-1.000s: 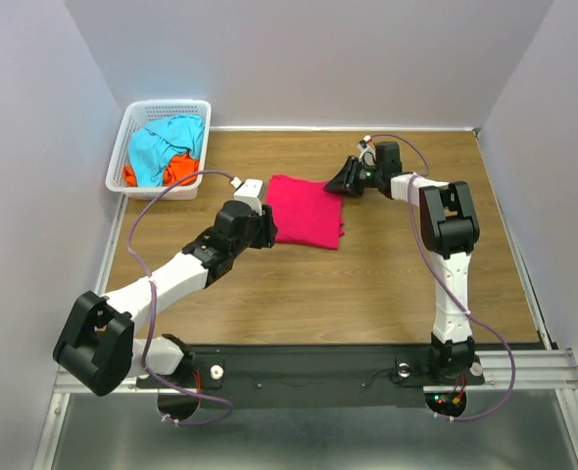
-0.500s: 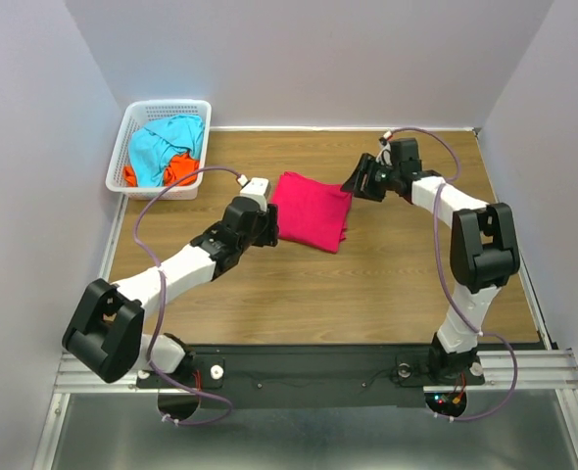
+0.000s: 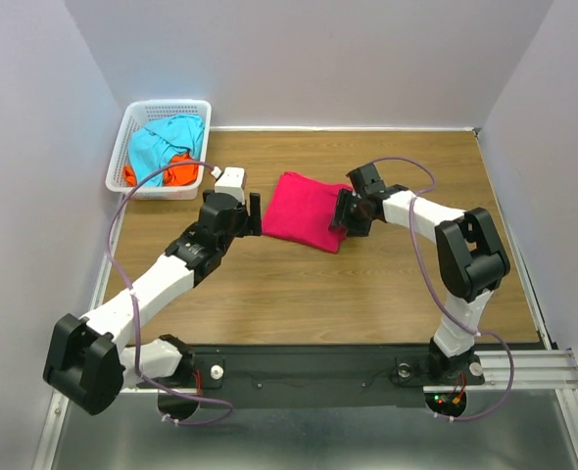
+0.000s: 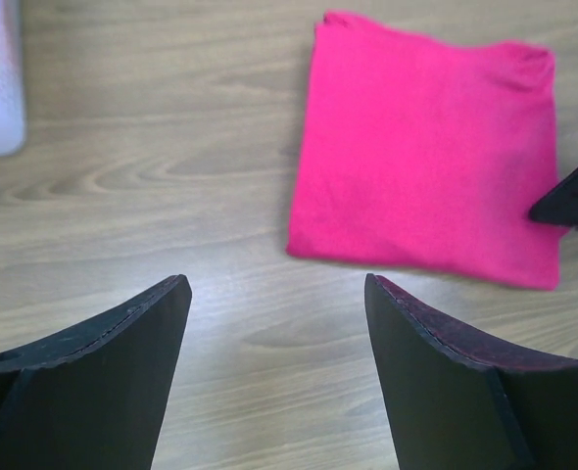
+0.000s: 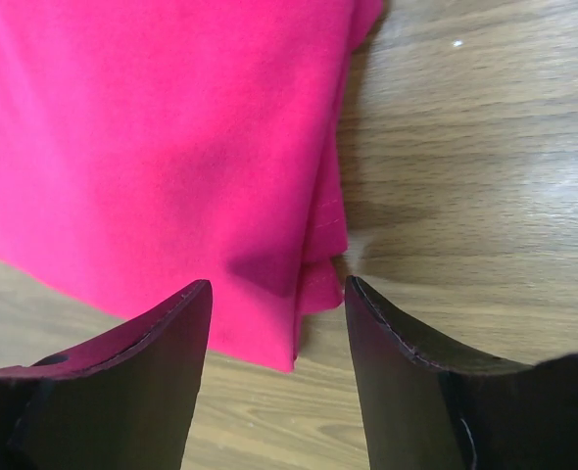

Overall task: Fold and stack the t-shirts
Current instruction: Neatly place the folded tshirt to the corner

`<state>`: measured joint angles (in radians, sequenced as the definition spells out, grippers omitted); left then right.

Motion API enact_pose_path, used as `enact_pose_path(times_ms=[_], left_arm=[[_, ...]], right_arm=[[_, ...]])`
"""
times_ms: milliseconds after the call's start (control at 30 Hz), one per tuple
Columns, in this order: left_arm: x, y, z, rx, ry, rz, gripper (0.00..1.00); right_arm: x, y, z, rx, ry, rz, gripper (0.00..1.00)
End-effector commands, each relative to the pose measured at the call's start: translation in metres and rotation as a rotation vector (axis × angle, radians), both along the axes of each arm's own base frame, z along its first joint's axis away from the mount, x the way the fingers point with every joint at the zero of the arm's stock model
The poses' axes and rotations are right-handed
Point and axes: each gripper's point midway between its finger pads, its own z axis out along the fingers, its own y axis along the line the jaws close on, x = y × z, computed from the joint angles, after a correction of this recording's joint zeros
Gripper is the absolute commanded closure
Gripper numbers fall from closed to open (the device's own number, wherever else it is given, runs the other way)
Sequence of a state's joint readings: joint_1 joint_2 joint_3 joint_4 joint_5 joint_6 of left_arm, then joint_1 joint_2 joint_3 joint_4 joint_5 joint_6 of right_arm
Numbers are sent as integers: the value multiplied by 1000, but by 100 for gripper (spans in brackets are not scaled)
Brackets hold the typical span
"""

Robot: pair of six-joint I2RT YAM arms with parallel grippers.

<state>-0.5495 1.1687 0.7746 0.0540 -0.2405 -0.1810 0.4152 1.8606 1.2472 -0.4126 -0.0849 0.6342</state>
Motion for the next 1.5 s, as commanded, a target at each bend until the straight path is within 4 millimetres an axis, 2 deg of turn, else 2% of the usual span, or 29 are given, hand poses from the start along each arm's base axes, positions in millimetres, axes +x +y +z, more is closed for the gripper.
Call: enact_pose_path(times_ms=[0, 133, 300, 400, 467, 500, 567, 600, 700, 733, 800, 833, 933, 967, 1067, 1100, 1167, 1200, 1233, 1300, 1333, 1467], left_arm=[[-3, 19, 6, 48, -43, 48, 17], [-4, 21, 9, 47, -56, 56, 18], [-3, 21, 13, 45, -71, 55, 18], [-2, 20, 14, 45, -74, 53, 18], [-2, 20, 14, 44, -74, 51, 18], [-2, 20, 15, 44, -76, 53, 18], [-2, 21, 16, 45, -81, 58, 19], [-2, 22, 18, 44, -85, 59, 18], [-4, 24, 19, 44, -90, 65, 18], [-4, 24, 19, 40, -92, 64, 19], [-7, 24, 17, 39, -87, 57, 19], [-8, 23, 17, 34, -86, 53, 19], [-12, 22, 18, 29, -73, 41, 19], [-15, 23, 17, 30, -59, 38, 19], [-20, 25, 21, 19, -42, 41, 20], [-24, 26, 24, 18, -35, 41, 20], [-27, 26, 25, 9, -24, 37, 20], [-30, 27, 27, 2, -15, 40, 20], [-33, 26, 28, -7, -9, 39, 20], [-37, 27, 29, -16, 8, 39, 21], [-39, 27, 28, -15, 13, 38, 21], [-42, 31, 23, 13, 43, 43, 21]], right_arm=[[12, 0, 2, -64, -38, -71, 38], [13, 3, -13, -107, -21, -73, 41], [21, 7, -22, -144, -24, -67, 45], [24, 6, -29, -178, -17, -60, 51], [25, -1, -34, -222, -16, -58, 60], [27, -9, -35, -271, -24, -42, 74], [30, -21, -36, -326, -31, -21, 88], [32, -33, -36, -377, -36, 9, 99], [46, -74, -31, -429, -42, 17, 99], [56, -103, -24, -485, -56, 17, 99], [68, -131, -15, -529, -74, 37, 99], [81, -159, -5, -589, -91, 48, 99], [99, -198, 11, -704, -117, 132, 99], [111, -220, 16, -736, -122, 114, 99], [127, -269, 23, -871, -95, 118, 99], [140, -285, 24, -943, -84, 118, 99], [151, -307, 24, -1012, -60, 111, 99], [163, -315, 23, -1050, -55, 121, 99], [165, -337, 26, -1088, -35, 77, 99], [177, -354, 30, -1115, -39, 39, 99], [176, -371, 34, -1134, -27, -5, 99], [177, -406, 46, -1187, -7, -111, 99]])
